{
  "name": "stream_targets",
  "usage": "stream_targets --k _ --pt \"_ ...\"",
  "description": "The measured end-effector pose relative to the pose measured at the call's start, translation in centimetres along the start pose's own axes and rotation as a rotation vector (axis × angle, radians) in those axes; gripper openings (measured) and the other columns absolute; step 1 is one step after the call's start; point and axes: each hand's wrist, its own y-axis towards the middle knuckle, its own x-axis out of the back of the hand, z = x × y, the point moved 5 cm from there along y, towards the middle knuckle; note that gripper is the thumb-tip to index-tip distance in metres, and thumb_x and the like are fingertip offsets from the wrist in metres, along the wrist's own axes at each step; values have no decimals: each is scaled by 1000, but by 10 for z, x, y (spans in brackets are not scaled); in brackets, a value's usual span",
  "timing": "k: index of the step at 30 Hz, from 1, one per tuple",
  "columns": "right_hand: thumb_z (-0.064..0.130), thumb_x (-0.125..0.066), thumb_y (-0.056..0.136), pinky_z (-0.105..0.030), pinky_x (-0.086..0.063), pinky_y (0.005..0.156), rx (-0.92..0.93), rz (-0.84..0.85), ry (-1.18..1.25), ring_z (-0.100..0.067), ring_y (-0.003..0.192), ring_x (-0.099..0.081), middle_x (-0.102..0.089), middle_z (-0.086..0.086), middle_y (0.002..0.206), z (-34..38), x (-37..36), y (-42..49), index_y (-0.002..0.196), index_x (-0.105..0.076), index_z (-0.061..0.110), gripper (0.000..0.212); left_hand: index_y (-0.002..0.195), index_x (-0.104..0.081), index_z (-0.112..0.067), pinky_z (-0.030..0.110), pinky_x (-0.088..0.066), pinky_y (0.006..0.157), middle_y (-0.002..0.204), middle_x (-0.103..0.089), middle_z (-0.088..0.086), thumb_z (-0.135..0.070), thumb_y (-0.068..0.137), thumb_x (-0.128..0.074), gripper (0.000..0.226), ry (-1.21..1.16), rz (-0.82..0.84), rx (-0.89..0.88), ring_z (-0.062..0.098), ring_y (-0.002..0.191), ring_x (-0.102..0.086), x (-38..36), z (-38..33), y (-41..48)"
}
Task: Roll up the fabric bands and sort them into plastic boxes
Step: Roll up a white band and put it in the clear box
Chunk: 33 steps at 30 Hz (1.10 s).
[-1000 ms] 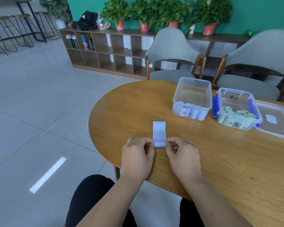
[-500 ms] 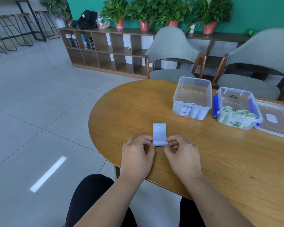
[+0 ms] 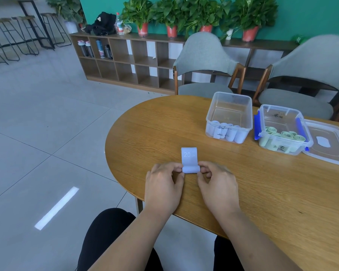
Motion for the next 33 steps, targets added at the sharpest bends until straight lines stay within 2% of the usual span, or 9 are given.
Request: stream_targets --k 2,6,11,14,19,25,30,33 --pt "23 -75 87 -29 -54 80 -46 -8 65 -1 84 -63 -67 22 84 0 2 0 107 -72 34 24 108 -69 -41 26 -42 88 93 -69 -30 -32 90 -76 22 -24 -15 8 -1 92 -56 1 0 -1" --pt "24 -76 83 -30 -54 77 -62 -10 91 -2 82 -62 -65 23 77 0 4 -1 96 -70 34 17 100 -67 -41 24 -38 84 87 -68 -29 -31 89 -77 18 -34 -37 1 0 86 -56 2 -1 -1" --pt "25 -74 88 -32 -54 77 -22 -30 32 -8 87 -63 -69 18 83 -1 2 0 98 -75 30 12 102 -72 -38 26 -42 88 95 -69 -28 -33 91 -76 13 -17 -26 -15 0 94 -57 1 0 -1" --pt "25 -73 89 -33 -55 78 8 -42 -13 -12 91 -62 -69 15 88 0 0 0 104 -77 28 16 106 -72 -39 27 -42 90 101 -69 -28 -33 91 -76 17 4 -4 -18 0 98 -57 0 -1 0" --pt "23 -75 86 -32 -55 78 -9 -14 -6 -7 87 -63 -68 19 86 -1 0 0 110 -76 31 25 106 -70 -41 24 -40 88 96 -68 -31 -33 90 -76 18 -2 0 10 -1 94 -57 0 0 0" --pt "27 -75 83 -28 -53 77 -78 -13 88 0 81 -62 -65 22 77 0 5 1 96 -69 35 17 100 -70 -40 25 -40 85 89 -68 -30 -35 91 -75 12 -16 -23 -3 -1 88 -56 2 -1 -1" --pt "26 -75 88 -29 -53 77 -28 -36 44 -3 88 -60 -66 21 82 0 4 0 101 -74 32 14 107 -70 -41 26 -43 88 96 -69 -30 -38 92 -73 16 2 -3 -15 -2 95 -56 1 -2 0" --pt "27 -75 88 -28 -53 79 -1 -31 7 -6 93 -59 -68 20 89 -1 0 1 107 -75 32 20 111 -69 -42 27 -43 89 101 -69 -29 -34 90 -75 23 1 11 -17 -1 97 -56 1 -2 0"
